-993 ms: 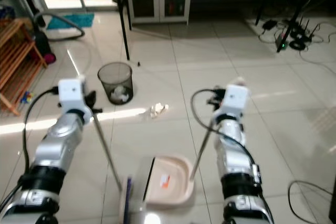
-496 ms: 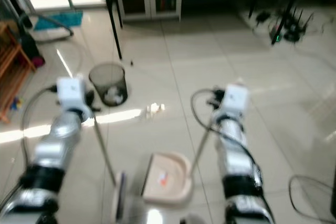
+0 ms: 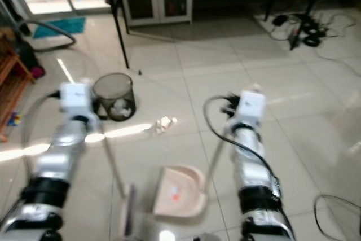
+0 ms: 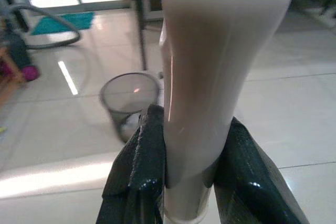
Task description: Sweep floor
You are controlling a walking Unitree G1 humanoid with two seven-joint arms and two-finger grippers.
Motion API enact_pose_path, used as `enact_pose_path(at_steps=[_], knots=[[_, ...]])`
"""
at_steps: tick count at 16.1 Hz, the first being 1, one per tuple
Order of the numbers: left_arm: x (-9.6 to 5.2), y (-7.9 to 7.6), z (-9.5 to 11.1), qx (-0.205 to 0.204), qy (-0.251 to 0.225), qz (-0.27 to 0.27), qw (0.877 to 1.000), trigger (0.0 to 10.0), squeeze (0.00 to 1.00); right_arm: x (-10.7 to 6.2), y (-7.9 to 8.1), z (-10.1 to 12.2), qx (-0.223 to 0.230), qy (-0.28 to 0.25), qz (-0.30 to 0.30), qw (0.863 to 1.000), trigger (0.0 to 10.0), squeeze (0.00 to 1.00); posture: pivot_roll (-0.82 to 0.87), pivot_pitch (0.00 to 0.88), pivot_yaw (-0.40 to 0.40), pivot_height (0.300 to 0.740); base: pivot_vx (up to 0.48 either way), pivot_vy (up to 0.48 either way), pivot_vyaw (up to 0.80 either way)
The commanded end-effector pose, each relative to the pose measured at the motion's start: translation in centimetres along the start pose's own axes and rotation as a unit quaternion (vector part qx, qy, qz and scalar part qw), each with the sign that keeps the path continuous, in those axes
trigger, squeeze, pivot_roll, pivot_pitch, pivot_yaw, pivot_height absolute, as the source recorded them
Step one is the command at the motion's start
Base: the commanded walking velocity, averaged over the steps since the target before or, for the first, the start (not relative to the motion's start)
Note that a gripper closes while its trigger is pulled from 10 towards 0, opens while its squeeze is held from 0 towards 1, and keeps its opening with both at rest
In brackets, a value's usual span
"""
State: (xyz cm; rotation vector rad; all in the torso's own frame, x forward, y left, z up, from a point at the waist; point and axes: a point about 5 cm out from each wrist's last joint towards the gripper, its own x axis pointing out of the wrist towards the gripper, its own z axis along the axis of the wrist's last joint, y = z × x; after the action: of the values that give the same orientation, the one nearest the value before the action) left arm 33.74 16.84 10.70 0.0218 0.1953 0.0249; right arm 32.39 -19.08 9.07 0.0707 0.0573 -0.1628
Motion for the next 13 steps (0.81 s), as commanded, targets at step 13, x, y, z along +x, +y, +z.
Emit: enact_pose_path(at_steps=[13], knots=[[0.5, 0.9, 1.0, -0.003, -0.012, 0.01, 1.0, 10.0, 0.0, 1.8, 0.6, 2.2, 0.027, -0.01, 0.004, 1.0, 10.0, 0.0, 0.04, 0.031, 0.032, 0.74, 0.319, 0.0, 0.05]])
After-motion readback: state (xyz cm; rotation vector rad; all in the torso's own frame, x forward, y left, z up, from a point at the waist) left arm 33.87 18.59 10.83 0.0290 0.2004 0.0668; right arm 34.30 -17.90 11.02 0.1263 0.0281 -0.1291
